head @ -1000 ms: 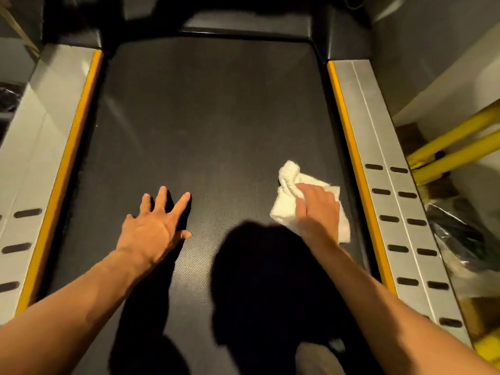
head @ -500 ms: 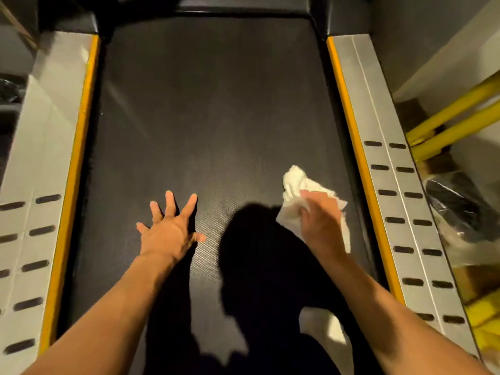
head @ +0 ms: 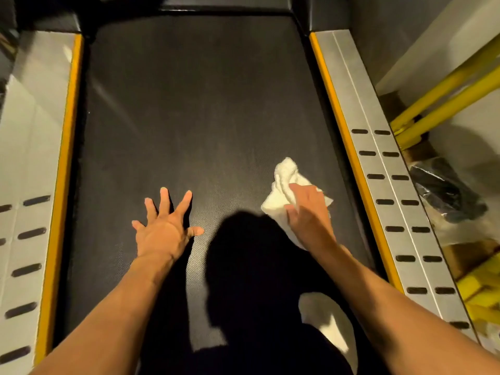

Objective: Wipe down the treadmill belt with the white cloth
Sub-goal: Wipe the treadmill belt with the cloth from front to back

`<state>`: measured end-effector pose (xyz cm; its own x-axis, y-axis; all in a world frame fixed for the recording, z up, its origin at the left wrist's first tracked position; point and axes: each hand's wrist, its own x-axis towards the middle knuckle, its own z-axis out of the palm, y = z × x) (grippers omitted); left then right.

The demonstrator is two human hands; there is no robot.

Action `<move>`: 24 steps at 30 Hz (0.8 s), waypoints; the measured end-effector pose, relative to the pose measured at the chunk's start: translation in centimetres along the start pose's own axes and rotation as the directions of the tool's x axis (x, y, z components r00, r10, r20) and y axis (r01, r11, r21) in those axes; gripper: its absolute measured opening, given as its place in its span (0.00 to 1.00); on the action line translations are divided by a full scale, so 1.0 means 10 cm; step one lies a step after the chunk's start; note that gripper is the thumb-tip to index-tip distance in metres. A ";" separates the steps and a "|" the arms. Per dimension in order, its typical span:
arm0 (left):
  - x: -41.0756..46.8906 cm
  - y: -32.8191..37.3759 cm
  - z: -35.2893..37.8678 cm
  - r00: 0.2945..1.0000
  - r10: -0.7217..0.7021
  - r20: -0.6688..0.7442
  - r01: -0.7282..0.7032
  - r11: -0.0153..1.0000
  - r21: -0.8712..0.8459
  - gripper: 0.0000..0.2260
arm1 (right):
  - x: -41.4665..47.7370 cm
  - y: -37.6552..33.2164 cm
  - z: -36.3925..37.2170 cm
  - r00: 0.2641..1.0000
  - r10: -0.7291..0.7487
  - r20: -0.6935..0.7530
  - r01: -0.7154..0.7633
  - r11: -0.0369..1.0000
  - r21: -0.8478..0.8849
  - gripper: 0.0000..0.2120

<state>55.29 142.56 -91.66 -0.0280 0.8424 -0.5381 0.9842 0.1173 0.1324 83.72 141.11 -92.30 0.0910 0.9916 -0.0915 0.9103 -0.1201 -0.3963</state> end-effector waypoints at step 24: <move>0.05 0.06 -0.06 0.997 -0.060 0.048 0.066 0.989 -0.129 0.39 | -0.28 -0.24 0.14 0.914 -0.373 0.157 0.370 0.928 0.050 0.19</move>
<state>55.77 143.35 -91.37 -0.0790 0.8075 -0.5845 0.9494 0.2398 0.2029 80.68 138.57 -92.37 -0.3198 0.9442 -0.0795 0.8581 0.2530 -0.4467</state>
